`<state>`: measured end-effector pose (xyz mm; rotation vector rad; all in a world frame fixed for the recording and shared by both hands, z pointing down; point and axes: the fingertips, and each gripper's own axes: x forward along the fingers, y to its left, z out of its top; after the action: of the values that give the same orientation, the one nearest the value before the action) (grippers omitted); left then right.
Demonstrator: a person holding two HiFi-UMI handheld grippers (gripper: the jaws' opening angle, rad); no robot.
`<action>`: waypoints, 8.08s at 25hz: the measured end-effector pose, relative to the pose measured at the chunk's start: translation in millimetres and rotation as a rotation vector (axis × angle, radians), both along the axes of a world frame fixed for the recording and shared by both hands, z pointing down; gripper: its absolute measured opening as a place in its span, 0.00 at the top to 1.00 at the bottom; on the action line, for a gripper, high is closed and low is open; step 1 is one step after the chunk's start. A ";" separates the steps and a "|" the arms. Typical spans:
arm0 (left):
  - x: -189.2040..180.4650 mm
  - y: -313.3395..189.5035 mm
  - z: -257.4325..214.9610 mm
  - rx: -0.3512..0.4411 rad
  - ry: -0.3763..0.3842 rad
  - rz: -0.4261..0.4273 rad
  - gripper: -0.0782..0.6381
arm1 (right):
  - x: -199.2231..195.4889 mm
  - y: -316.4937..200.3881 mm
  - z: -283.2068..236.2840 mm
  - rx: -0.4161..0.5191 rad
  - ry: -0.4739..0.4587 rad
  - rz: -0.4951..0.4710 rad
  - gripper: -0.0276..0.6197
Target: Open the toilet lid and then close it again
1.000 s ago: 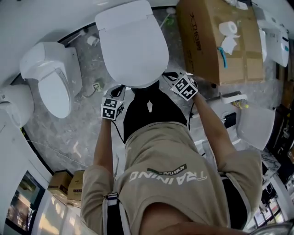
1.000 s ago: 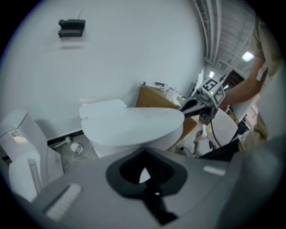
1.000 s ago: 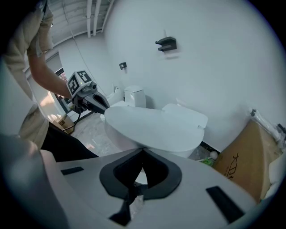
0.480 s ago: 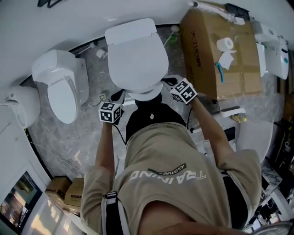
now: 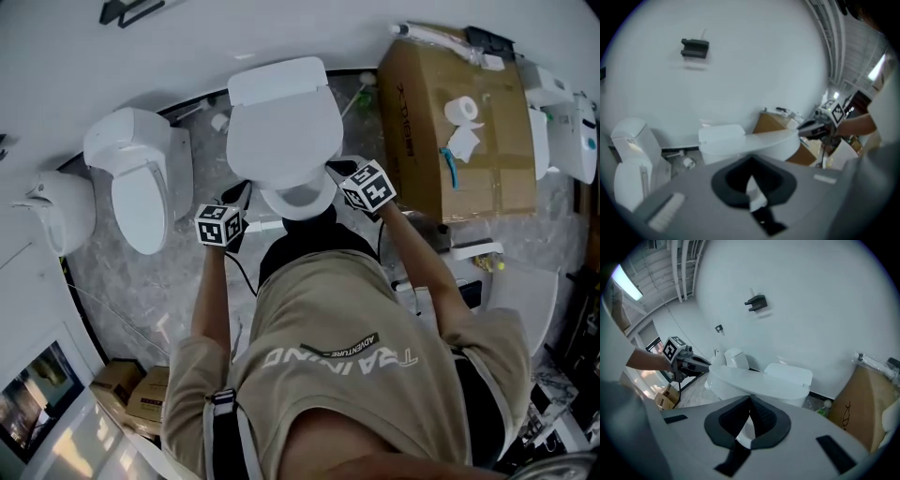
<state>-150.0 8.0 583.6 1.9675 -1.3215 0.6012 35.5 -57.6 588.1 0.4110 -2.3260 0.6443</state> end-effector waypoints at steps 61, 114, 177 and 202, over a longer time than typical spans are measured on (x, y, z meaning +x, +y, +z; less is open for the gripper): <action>-53.2 -178.5 -99.0 0.145 0.006 0.055 0.88 | -53.5 -184.9 -100.0 0.033 0.034 0.239 0.94; -118.1 -374.0 -121.2 0.106 -0.036 -0.060 0.88 | -129.0 -373.6 -117.1 0.068 0.073 0.181 0.94; -127.0 -367.0 -129.0 0.211 -0.128 -0.136 0.88 | -131.2 -359.9 -140.5 0.293 0.030 0.205 0.94; -114.2 -374.7 -122.3 0.168 -0.108 -0.056 0.88 | -150.9 -394.6 -117.7 0.110 0.027 0.128 0.94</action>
<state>-264.2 -366.7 461.3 2.0486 -1.5324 0.5937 -115.5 -452.1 470.5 0.6200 -2.3304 0.5687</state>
